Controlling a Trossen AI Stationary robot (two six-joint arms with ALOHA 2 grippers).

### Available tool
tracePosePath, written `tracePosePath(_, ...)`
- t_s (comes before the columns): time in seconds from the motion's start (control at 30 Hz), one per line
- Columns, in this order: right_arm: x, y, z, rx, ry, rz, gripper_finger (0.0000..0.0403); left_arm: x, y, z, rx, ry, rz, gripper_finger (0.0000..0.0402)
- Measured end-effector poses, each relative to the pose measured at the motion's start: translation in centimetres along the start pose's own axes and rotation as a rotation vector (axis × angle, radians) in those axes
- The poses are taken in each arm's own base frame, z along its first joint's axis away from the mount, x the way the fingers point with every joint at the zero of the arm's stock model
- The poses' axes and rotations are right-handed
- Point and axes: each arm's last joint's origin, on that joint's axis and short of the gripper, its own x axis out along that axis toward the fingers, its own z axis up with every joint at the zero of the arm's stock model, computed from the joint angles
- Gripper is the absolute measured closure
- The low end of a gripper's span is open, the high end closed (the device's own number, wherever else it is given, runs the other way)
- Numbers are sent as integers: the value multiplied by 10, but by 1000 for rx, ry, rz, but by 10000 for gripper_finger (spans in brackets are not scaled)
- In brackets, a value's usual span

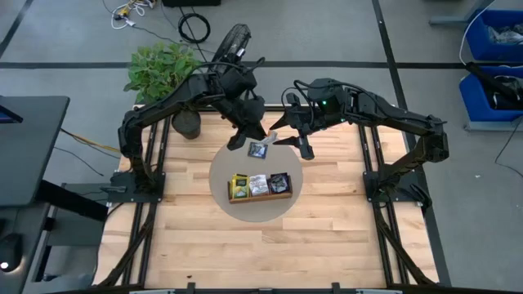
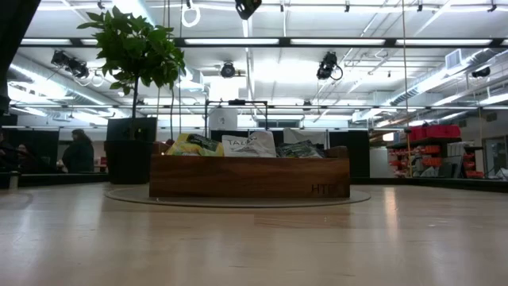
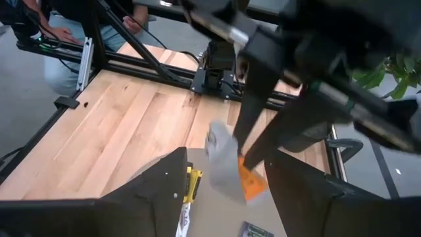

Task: Pick & Place Tea
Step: Put the orange tea bag into the middle section of the wooden organizer

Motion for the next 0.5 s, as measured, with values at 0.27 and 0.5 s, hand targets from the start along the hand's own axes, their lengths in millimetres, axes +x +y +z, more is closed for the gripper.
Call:
tracePosePath(0.27,0,0,1,-5,-14,-5,198,-4,-2,1,6,-8,4,377)
tracePosePath(0.5,0,1,2,-8,-27,17,255,-4,-2,1,7,-7,5,377)
